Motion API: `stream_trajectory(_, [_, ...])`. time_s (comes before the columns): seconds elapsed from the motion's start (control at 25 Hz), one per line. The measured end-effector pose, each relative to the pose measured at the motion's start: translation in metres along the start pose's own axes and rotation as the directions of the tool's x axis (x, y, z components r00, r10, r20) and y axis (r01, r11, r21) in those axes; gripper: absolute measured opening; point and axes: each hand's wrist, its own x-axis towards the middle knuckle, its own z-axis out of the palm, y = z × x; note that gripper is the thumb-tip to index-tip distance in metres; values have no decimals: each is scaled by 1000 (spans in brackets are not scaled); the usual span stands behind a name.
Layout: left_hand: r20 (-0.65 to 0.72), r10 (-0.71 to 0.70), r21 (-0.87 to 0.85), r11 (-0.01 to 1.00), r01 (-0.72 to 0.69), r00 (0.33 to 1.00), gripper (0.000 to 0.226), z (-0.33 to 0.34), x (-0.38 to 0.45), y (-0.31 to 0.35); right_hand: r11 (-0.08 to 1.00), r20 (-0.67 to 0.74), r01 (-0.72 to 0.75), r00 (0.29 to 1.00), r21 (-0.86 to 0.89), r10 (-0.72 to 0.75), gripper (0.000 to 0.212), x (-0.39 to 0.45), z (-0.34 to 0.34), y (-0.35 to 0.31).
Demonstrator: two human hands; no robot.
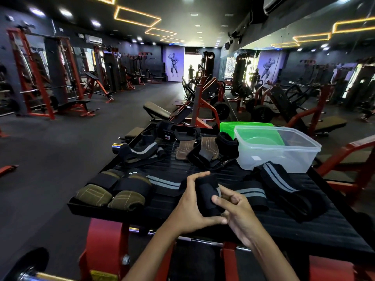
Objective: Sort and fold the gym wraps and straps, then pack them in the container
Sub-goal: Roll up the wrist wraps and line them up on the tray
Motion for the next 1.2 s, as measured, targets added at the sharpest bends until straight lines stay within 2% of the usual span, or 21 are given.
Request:
stream_trajectory(0.08, [56,-13,-162,986,22,998,79,-3,0,0,997,-28,20,999,-70,-22,50,0,0,3])
stream_trajectory(0.2, [-50,-156,-348,929,129,987,53,-5,5,3,975,-36,55,997,-217,-64,57,-1,-1,7])
stream_trajectory(0.4, [-272,-204,-247,959,136,940,25,3,6,3,910,-64,88,990,-405,-125,51,0,5,14])
stream_trajectory(0.6, [-333,-248,-199,961,190,909,2,4,5,1,870,-51,47,995,-491,-82,53,1,1,18])
stream_trajectory(0.72, [-420,-272,-198,958,206,866,32,4,6,6,864,-31,20,999,-503,-41,27,0,3,17])
stream_trajectory(0.84, [-355,-356,-263,925,273,864,37,1,8,6,920,-13,-38,999,-390,36,21,1,3,11])
stream_trajectory(0.92, [-255,-345,-269,922,277,903,36,1,8,4,969,-21,-91,996,-231,89,24,3,2,8])
stream_trajectory(1.0, [-203,-336,-257,924,281,920,24,2,8,4,984,-54,-134,990,-118,128,24,4,4,7])
stream_trajectory(1.08, [-229,-309,-242,936,254,923,11,2,8,5,984,-77,-142,988,-111,133,24,4,4,7])
stream_trajectory(1.2, [-267,-296,-167,951,259,917,16,3,6,10,973,-65,-134,990,-189,124,31,4,3,8])
